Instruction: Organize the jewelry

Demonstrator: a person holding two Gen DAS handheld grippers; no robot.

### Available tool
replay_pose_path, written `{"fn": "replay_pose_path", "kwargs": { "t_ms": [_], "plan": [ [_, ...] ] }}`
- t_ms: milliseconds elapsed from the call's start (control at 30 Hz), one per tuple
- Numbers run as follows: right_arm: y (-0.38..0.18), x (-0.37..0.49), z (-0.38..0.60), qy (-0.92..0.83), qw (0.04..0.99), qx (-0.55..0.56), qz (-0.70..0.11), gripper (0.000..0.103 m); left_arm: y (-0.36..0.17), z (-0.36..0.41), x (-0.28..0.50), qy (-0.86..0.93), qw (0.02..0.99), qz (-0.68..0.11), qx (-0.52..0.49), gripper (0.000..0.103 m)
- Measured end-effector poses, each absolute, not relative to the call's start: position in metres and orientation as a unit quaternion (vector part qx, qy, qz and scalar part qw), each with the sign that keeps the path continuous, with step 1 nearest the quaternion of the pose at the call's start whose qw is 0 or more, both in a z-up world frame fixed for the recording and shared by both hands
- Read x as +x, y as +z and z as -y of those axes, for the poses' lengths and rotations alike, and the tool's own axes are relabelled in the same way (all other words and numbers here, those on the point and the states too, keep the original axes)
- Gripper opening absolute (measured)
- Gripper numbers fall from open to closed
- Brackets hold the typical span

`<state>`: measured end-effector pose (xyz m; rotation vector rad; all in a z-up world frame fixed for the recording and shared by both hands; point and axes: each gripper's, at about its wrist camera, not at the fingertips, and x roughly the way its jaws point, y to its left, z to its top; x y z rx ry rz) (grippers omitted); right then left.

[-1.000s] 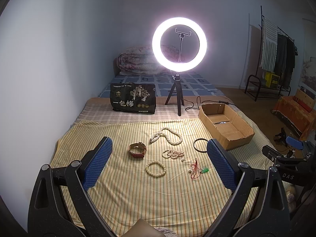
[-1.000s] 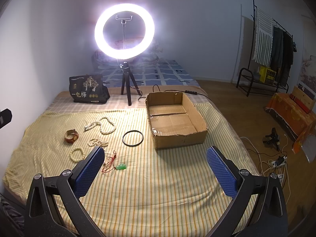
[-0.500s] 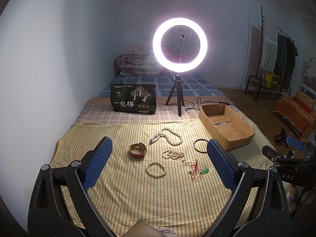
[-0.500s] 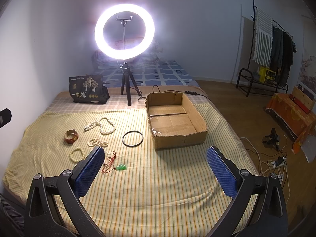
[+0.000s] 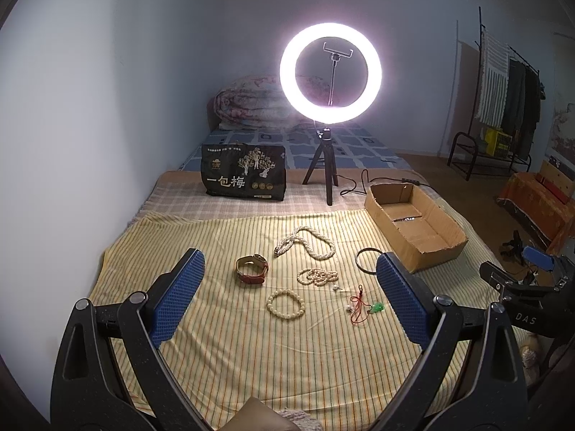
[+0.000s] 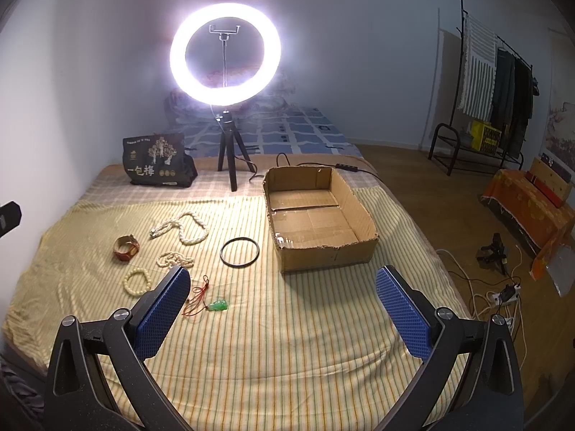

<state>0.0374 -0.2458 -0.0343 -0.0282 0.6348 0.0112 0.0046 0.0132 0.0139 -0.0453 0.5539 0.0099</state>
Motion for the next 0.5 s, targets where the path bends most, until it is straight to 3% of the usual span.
{"fn": "replay_pose_path", "kwargs": {
  "t_ms": [500],
  "plan": [
    [-0.061, 0.069, 0.249, 0.010, 0.920, 0.000, -0.391, 0.102, -0.019, -0.048, 0.048, 0.022, 0.941, -0.338, -0.013, 0.098]
  ]
}}
